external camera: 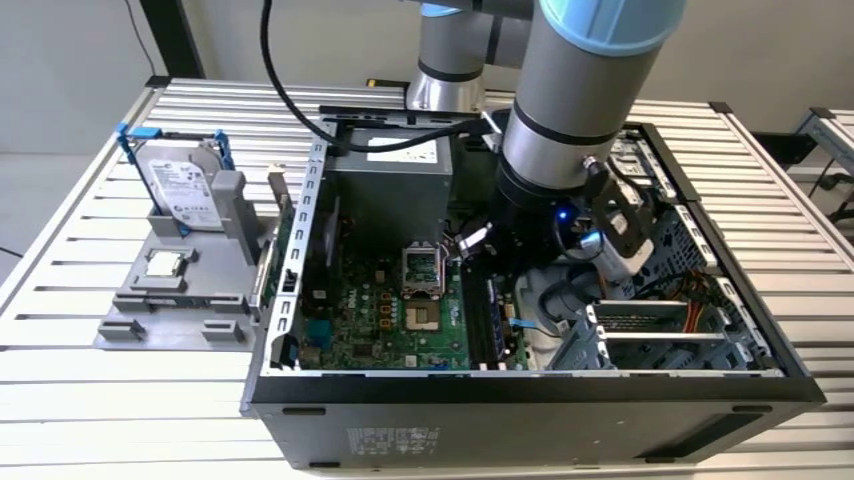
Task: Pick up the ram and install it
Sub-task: 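Press down the ram until it locks into place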
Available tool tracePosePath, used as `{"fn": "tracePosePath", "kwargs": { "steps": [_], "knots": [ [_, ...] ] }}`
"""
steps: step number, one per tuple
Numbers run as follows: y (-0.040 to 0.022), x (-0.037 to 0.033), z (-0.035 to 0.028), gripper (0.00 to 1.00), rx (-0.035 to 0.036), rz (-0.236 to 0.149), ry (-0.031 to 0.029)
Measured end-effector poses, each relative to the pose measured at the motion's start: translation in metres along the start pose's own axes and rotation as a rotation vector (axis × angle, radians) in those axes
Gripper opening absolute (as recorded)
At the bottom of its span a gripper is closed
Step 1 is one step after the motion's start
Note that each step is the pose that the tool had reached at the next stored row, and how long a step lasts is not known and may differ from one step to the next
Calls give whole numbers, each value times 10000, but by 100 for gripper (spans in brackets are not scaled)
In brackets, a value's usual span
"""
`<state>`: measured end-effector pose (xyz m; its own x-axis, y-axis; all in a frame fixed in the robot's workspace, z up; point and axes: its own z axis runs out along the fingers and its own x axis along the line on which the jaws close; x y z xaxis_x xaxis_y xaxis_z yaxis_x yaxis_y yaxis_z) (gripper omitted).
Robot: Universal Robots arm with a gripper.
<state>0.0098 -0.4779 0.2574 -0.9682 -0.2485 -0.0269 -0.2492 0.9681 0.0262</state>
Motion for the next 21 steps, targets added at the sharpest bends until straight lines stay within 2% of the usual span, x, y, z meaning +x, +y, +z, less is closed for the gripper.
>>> {"fn": "tracePosePath", "kwargs": {
  "steps": [2,3,7,15,21],
  "knots": [
    [0,0,0,0,-93,-229,-16],
    [0,-1,0,0,-114,-328,-18],
    [0,-2,0,0,-134,-794,-5],
    [0,-2,0,0,-176,-2087,-3],
    [0,-2,0,0,-204,-2896,-58]
  ]
}}
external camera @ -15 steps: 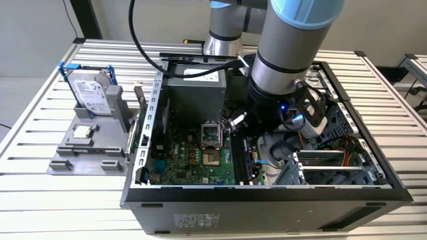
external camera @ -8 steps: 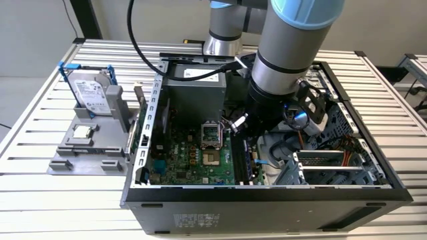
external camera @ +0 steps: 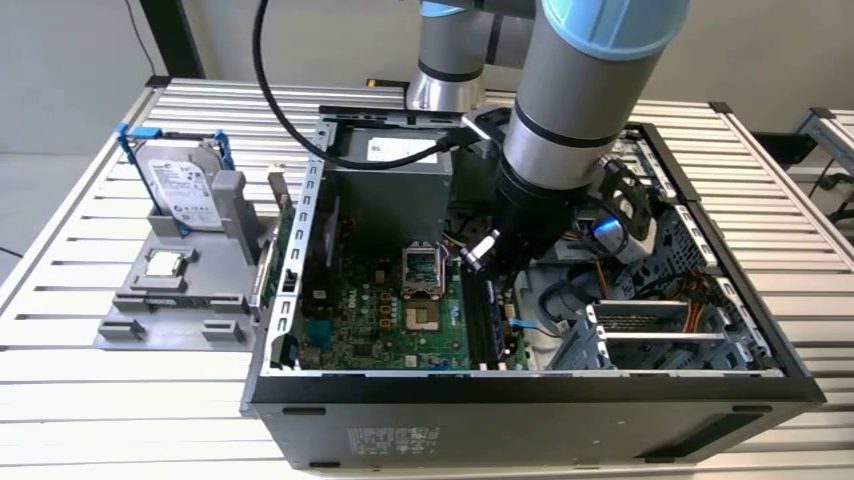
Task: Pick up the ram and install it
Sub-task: 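Press down the ram until it locks into place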
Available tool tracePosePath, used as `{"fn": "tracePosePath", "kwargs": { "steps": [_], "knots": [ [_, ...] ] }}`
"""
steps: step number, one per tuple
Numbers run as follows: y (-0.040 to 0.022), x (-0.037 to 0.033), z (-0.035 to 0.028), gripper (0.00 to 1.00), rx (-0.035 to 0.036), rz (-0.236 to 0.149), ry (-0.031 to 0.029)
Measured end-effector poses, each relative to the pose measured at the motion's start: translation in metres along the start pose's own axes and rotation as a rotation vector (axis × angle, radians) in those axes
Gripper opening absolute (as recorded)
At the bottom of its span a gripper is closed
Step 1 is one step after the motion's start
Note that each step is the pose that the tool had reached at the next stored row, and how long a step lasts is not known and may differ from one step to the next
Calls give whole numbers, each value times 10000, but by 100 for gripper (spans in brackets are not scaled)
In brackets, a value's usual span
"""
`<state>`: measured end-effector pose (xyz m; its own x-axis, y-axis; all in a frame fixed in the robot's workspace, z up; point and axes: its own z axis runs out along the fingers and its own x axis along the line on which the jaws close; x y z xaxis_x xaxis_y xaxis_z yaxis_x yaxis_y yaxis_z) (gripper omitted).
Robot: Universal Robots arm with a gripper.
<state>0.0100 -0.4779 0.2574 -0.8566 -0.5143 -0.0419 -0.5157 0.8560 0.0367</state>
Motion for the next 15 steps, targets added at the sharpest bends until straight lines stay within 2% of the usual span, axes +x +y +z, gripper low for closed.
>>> {"fn": "tracePosePath", "kwargs": {
  "steps": [6,12,15],
  "knots": [
    [-1,-4,-25,0,24,-502,-93],
    [0,-6,-50,0,78,-1037,-251],
    [0,-6,-52,0,71,-1380,-278]
  ]
}}
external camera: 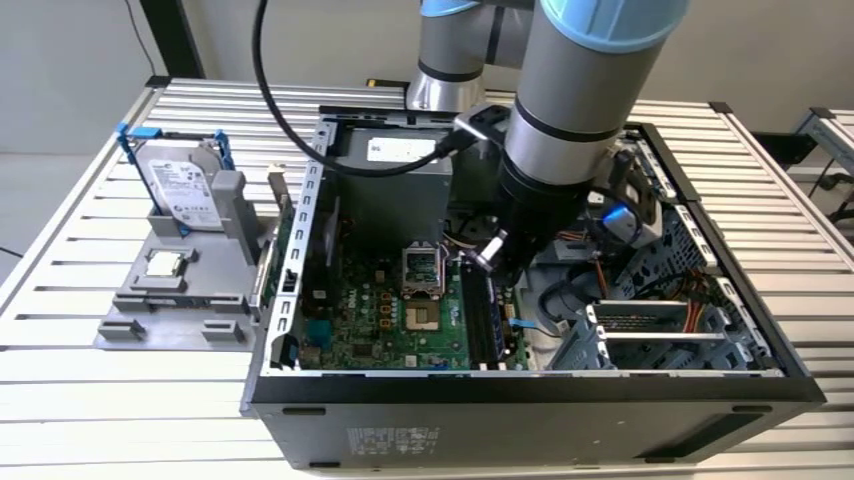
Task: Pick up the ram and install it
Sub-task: 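Press down the ram until it locks into place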
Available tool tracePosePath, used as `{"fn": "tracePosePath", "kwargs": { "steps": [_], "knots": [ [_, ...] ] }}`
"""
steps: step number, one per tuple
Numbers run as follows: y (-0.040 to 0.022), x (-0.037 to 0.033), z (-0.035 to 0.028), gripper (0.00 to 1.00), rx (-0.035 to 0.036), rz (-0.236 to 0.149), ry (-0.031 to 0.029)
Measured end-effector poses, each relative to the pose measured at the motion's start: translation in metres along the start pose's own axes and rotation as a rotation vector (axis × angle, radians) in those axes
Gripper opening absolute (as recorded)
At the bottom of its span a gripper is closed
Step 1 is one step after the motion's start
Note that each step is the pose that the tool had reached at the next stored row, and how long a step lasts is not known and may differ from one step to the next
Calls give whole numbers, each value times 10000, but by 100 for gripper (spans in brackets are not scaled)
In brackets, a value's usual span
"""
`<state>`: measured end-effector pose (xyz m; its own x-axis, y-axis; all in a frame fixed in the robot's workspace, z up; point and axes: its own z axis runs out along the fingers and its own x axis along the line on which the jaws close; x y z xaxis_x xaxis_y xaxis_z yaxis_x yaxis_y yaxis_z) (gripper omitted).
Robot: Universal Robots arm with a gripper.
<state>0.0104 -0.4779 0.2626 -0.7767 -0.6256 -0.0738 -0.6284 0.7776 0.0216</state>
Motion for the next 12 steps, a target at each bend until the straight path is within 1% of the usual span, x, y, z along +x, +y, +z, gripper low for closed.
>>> {"fn": "tracePosePath", "kwargs": {
  "steps": [4,12],
  "knots": [
    [-2,-2,0,0,-40,-541,11],
    [-2,-1,8,0,-145,-1982,39]
  ]
}}
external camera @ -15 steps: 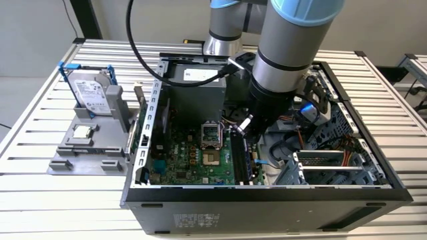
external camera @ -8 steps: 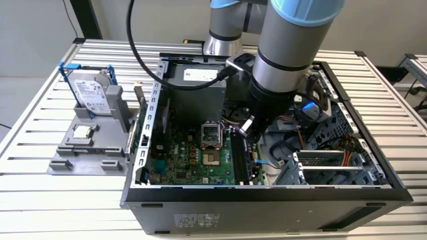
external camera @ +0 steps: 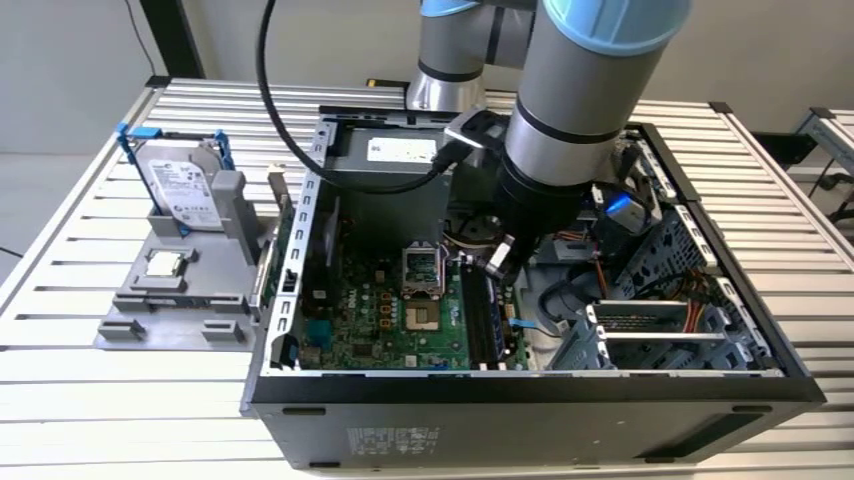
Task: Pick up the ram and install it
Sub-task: 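Press down the ram until it locks into place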
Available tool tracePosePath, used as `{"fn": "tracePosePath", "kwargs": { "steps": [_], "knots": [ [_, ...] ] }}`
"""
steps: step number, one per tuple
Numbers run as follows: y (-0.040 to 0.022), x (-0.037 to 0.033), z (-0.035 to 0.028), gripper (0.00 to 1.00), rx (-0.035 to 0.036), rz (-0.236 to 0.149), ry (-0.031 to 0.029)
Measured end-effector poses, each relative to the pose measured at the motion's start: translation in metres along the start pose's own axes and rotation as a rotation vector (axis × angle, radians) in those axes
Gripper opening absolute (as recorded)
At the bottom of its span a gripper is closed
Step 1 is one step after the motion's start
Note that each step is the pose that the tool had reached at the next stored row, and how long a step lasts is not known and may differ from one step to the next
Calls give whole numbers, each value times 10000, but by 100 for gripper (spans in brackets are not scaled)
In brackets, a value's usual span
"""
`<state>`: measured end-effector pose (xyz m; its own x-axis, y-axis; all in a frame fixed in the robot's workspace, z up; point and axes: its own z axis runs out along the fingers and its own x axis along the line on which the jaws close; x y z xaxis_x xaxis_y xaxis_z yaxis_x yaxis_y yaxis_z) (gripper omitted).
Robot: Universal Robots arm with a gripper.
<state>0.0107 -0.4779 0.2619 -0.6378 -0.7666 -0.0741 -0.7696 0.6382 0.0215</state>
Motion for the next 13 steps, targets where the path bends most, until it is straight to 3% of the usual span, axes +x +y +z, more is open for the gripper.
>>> {"fn": "tracePosePath", "kwargs": {
  "steps": [5,13],
  "knots": [
    [0,0,1,0,-66,-890,19],
    [-1,-1,2,0,-123,-1998,22]
  ]
}}
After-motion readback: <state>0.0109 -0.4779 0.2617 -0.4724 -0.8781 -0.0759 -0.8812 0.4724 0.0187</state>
